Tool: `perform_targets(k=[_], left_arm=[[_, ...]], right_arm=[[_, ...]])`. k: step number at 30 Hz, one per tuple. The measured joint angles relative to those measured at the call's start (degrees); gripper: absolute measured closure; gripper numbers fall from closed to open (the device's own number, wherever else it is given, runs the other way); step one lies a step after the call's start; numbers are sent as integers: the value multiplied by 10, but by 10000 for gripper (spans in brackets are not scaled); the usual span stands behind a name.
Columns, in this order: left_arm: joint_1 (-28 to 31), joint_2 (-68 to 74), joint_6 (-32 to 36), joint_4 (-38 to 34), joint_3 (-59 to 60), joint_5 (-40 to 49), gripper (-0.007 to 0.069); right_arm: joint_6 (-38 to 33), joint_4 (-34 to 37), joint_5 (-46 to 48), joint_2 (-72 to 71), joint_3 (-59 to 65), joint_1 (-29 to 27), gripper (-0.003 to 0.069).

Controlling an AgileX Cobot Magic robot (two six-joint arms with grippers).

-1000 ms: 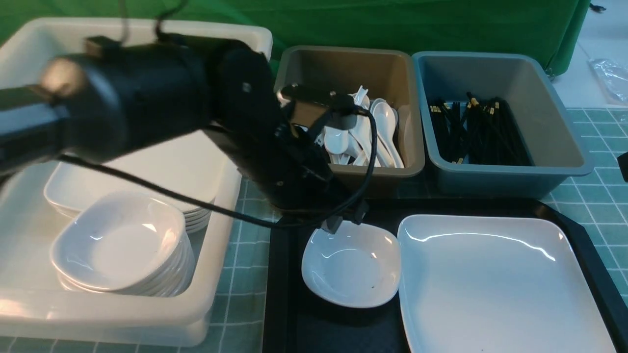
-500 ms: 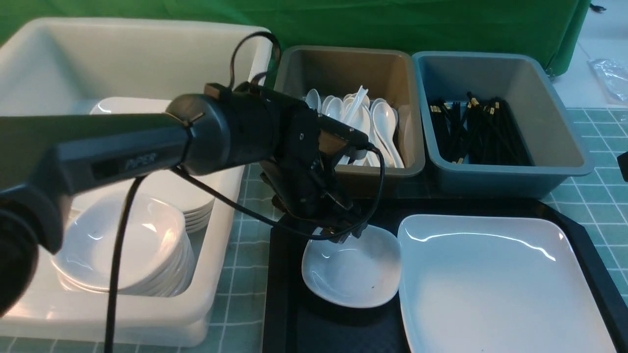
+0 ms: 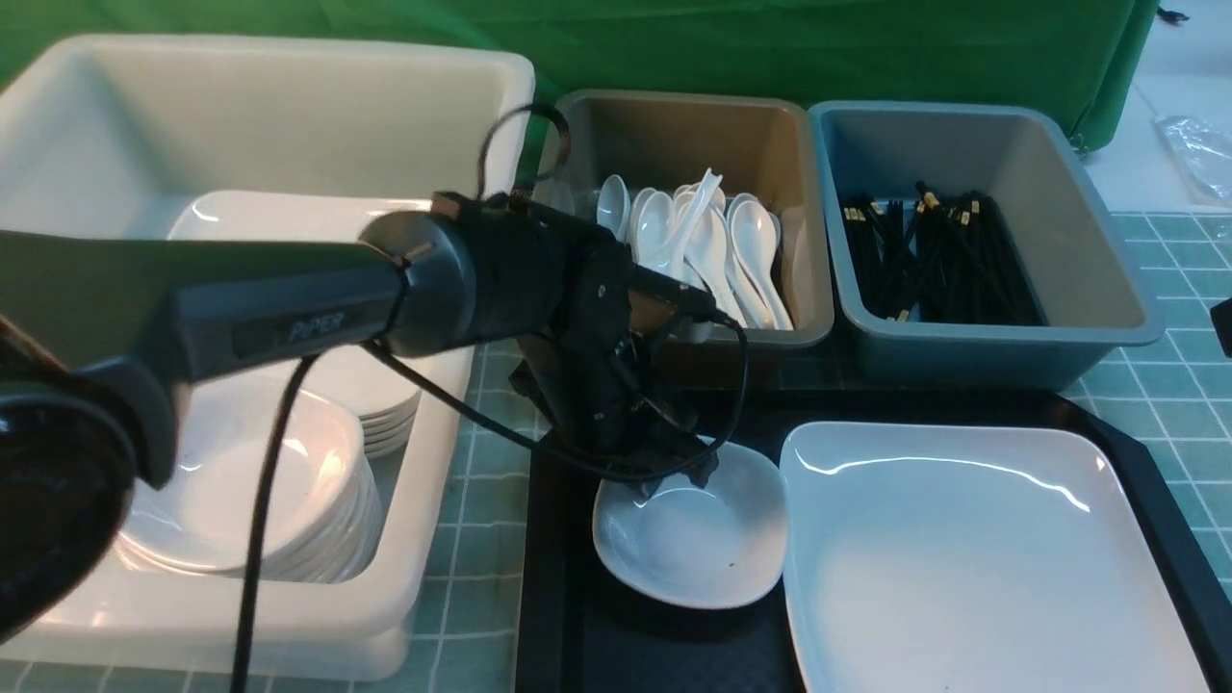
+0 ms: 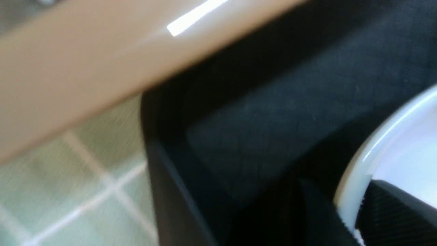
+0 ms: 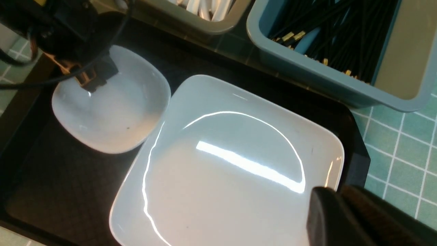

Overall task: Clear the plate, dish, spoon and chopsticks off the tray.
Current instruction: Use the left arm to grab a small plate from the dinner plate, then use the left arm to put the small plate into the large storage box on the left

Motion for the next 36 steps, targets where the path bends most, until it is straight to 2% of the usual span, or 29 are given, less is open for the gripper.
perform_targets(k=[6,11,17,18,20,22,23,28,33,36], left_arm=[[2,-65,-9,1,-18,53,585],[26,-156,-19,1,-18,66,600],[142,-320,-24,-19,20,105,601],[146,-324,-24,-19,23,105,601],[202,-374,-30,-25,70,108,601],[247,-403,-37,-35,108,101,601],[291,-436,-42,-56,161,84,601],[389,-485,-51,-109,285,23,601],[419,-487,-65,-125,351,11,585],[420,-487,-66,-125,360,14,526]], right_arm=[[-1,0,-2,0,0,0,569],[-1,0,-3,0,0,0,569],[-1,0,-8,0,0,0,569],[-1,0,-8,0,0,0,569],[-1,0,-11,0,0,0,569],[-1,0,-14,0,0,0,569],[-1,0,-18,0,0,0,569],[-1,0,-40,0,0,0,569],[-1,0,-56,0,0,0,569],[-1,0,-58,0,1,0,569]])
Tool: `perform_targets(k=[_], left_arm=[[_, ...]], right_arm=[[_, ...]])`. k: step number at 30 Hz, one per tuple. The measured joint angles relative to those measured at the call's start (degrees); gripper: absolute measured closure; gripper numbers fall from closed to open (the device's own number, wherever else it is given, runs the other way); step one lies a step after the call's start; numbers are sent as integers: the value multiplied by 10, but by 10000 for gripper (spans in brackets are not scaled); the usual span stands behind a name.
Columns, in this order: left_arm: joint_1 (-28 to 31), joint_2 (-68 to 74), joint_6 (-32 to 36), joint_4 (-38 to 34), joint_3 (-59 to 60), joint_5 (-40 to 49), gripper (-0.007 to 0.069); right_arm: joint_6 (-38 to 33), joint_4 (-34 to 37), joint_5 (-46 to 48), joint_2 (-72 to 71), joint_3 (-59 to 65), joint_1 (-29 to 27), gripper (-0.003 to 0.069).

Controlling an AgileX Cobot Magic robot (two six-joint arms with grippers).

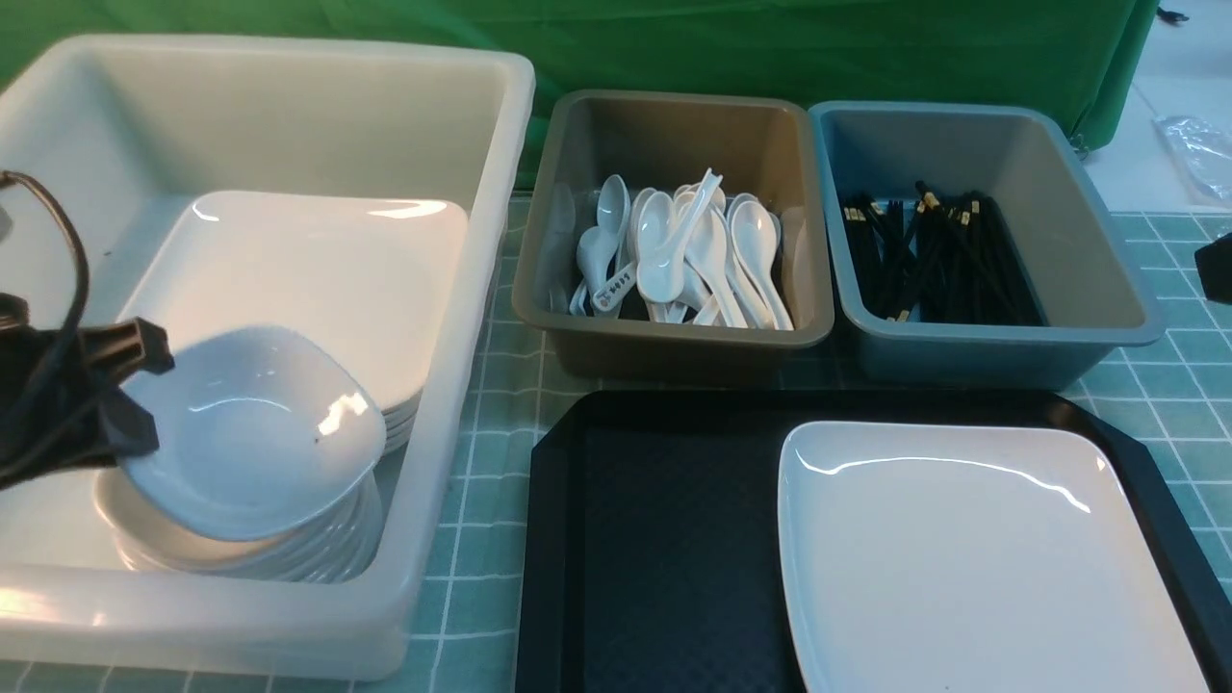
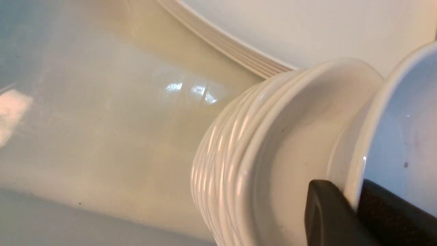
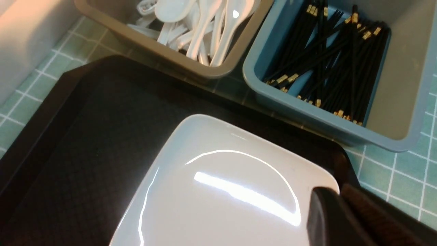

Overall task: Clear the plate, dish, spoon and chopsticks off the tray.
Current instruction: Use the left arm to put the small plate into the large storage box on the left, then use the left arm to move the plate from right to left

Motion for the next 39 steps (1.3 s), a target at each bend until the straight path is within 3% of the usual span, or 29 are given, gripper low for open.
perform_targets(k=[3,4,8,13,14,16,17,18,19,21,23,27,31,37,39], left_arm=[[0,-2,0,7,-10,24,405],[0,-2,0,8,-14,30,395],[0,-18,-2,51,-79,100,191],[0,-35,4,48,-135,124,158],[-2,-39,16,37,-148,123,169],[-24,-40,52,-18,-170,116,252],[-51,-38,60,-50,-175,109,332],[-56,-36,61,-54,-176,108,345],[-88,-30,64,-78,-178,105,443],[-152,-13,65,-90,-178,98,547],[-225,19,65,-84,-178,84,598],[-371,93,32,-54,-178,45,599],[-472,174,12,-40,-178,-6,529],[-552,293,-14,-40,-200,-63,311],[-569,336,-15,-42,-216,-71,206]], right_arm=[[0,0,1,0,0,0,569],[0,0,1,0,0,0,569],[0,0,2,0,2,0,569],[-1,0,3,0,4,0,569],[-1,0,3,0,4,0,569],[-1,0,2,0,5,0,569],[-1,0,1,0,5,0,569],[-1,0,0,0,5,0,569],[-1,0,-4,0,5,0,569],[-1,0,-9,0,5,0,569],[-1,-1,-11,0,6,0,564],[3,-1,-12,0,6,0,550],[3,-1,-10,0,6,0,532],[4,-5,2,0,6,0,515],[4,-7,5,0,6,0,510]])
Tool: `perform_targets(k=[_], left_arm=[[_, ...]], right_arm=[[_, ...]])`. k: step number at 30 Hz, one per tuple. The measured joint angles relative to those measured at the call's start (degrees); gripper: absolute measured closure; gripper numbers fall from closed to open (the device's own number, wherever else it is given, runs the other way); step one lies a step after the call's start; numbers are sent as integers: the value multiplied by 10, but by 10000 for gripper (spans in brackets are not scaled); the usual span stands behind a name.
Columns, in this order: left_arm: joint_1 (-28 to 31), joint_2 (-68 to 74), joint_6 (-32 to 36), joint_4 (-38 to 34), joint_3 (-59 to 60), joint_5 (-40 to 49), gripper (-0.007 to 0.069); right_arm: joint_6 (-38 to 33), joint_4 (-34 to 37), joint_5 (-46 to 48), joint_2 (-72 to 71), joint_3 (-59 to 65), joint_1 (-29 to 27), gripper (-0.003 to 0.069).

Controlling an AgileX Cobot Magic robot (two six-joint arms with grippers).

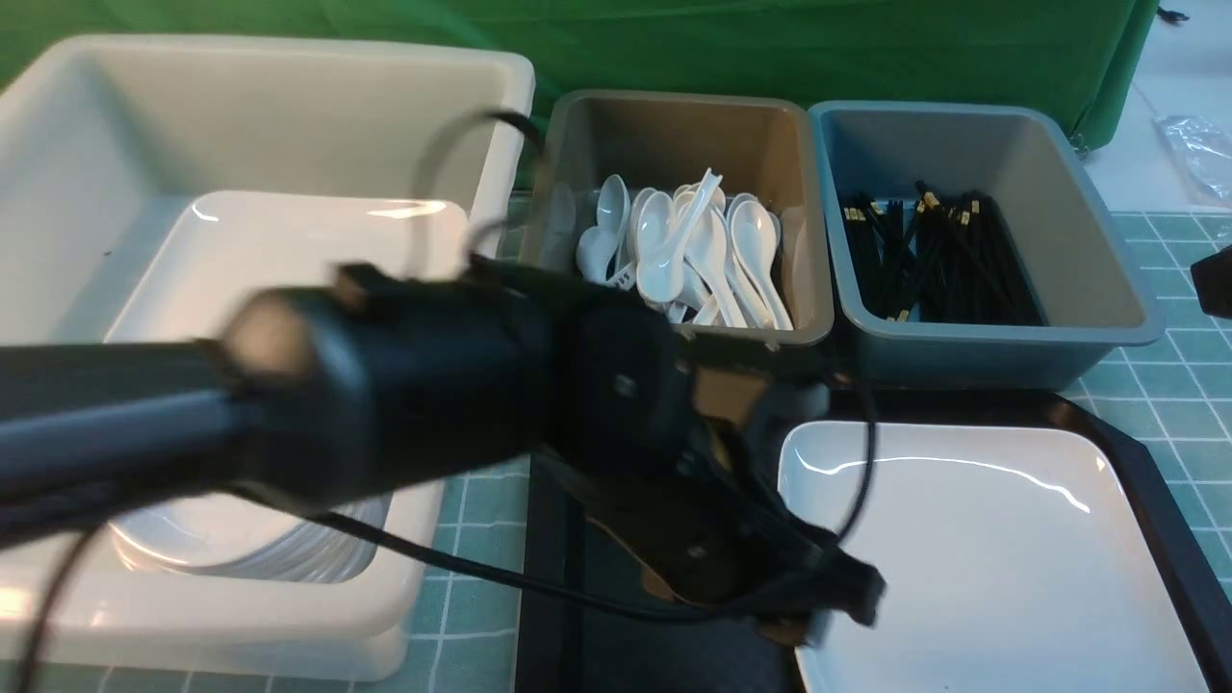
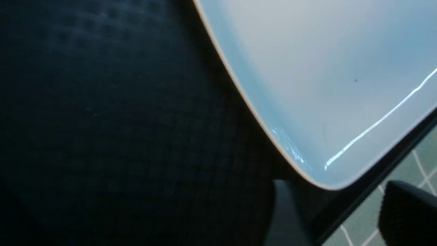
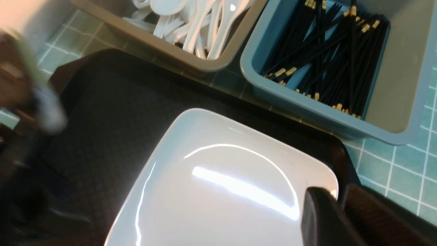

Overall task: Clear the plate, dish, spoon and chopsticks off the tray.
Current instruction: Use the left arm to move the plate from right to left

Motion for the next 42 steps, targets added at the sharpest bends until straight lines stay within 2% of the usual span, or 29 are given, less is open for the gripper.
perform_targets(k=[1,2,3,5,10,12,16,18,20,25,30,42], left_arm=[[-2,8,0,-1,-5,-2,188],[-10,36,-1,-5,-16,-4,125],[-13,53,-1,-10,-23,-6,94],[-16,79,-1,-16,-32,-7,56],[-16,119,-1,-22,-43,-25,65],[-16,126,4,-32,-47,-39,148],[-11,128,1,-33,-48,-29,404],[-4,123,1,-36,-51,-35,503],[4,113,0,-38,-54,-36,559],[41,74,-4,-34,-54,25,585],[87,25,-22,8,-41,84,589],[107,-60,-110,51,106,71,589]], right_arm=[[0,0,0,0,0,0,509],[1,-1,0,0,0,0,506],[1,-1,1,0,0,0,503],[1,-2,5,0,0,0,498],[1,-3,13,0,1,0,487],[1,-3,14,0,1,0,481],[1,-13,15,0,2,0,477],[1,-20,15,0,3,0,475],[1,-29,15,0,3,0,471],[13,-53,17,0,3,0,465],[33,-77,22,0,3,0,450],[50,-80,60,31,3,0,430]])
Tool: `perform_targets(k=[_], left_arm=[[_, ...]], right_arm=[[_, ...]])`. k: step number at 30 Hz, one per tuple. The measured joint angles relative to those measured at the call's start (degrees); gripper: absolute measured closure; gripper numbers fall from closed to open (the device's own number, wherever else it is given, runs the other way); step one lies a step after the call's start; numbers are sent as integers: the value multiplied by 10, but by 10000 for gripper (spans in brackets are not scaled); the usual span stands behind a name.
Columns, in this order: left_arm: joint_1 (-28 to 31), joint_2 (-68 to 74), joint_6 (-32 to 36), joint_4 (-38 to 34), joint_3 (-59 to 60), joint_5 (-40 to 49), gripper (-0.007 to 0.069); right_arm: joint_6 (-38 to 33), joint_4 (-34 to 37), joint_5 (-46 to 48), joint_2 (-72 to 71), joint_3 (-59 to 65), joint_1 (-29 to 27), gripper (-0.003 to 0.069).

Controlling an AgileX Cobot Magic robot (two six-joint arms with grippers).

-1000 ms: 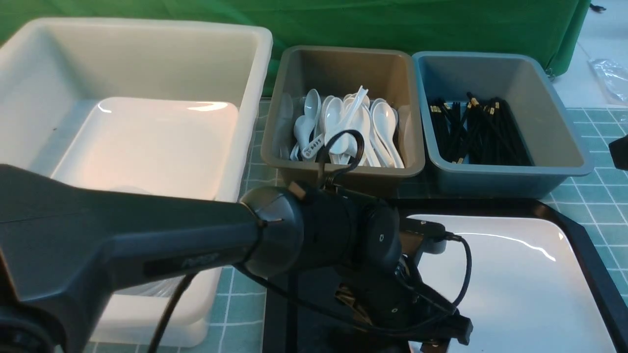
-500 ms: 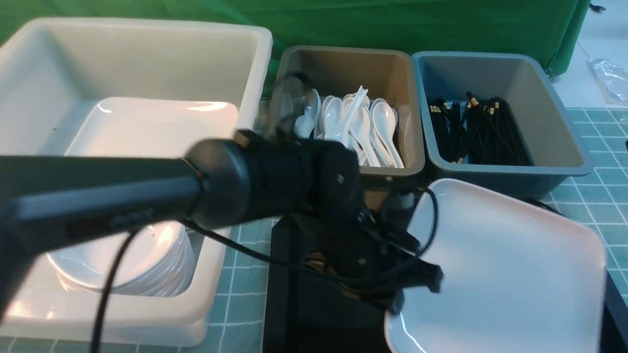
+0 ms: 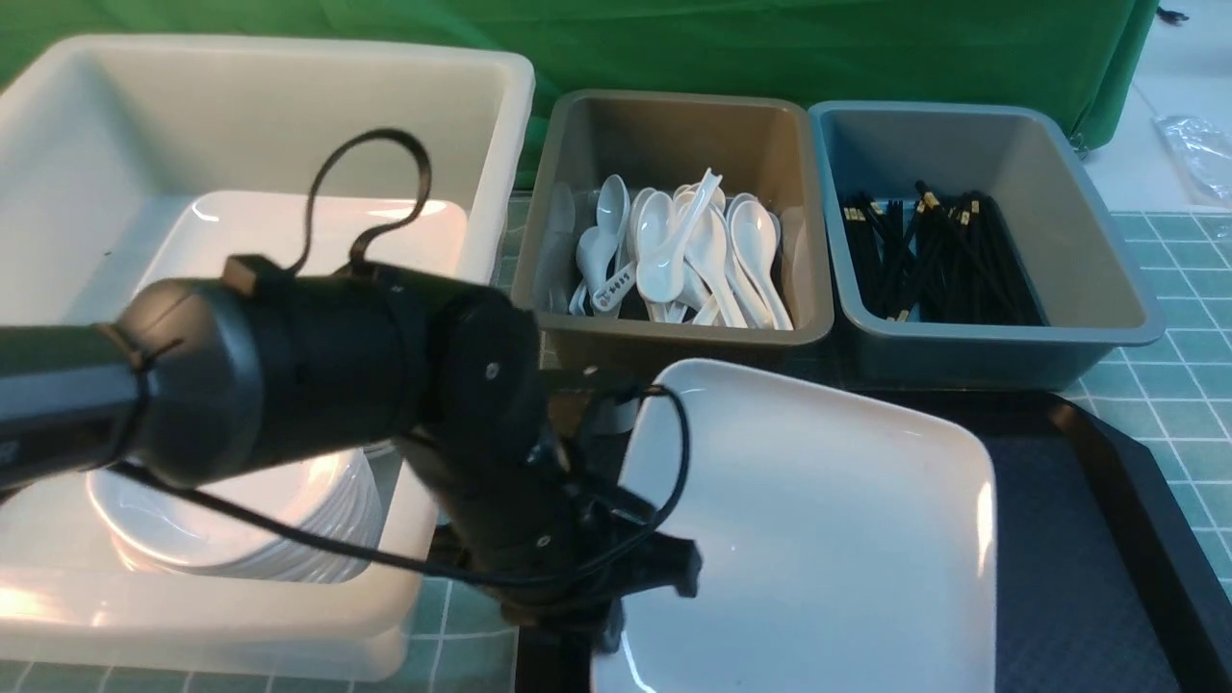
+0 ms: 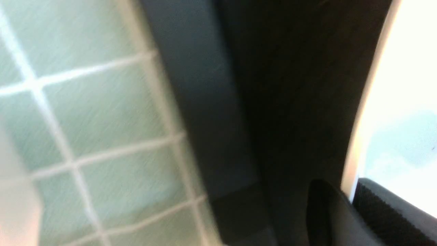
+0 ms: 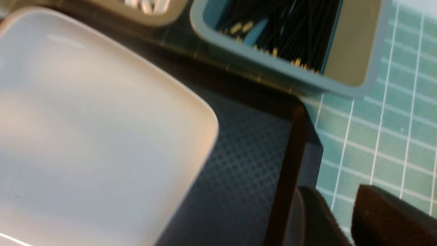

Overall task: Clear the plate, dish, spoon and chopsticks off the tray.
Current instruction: Use the left arm to move the plate from right to left, then use the right arm to grab a plate from the dinner plate

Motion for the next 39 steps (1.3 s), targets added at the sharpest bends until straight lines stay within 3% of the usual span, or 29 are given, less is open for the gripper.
perform_targets(k=[9,13,15,19,23,36,39], left_arm=[[1,-8,-6,-4,18,-3,586],[1,-8,-6,-4,18,-2,585],[1,-8,-6,-4,18,-2,585],[1,-8,-6,-4,18,-2,585],[1,-8,-6,-4,18,-2,585],[1,-8,-5,-3,18,-1,585],[1,-8,-4,-3,18,-1,585]], right_arm=[[54,1,-29,110,39,-4,404],[64,37,-84,206,46,-56,270],[0,109,-103,245,46,-88,221],[-147,288,-110,303,47,-142,209],[-256,414,-111,340,47,-190,206],[-440,569,-93,446,47,-216,191],[-468,597,-86,462,47,-216,226]])
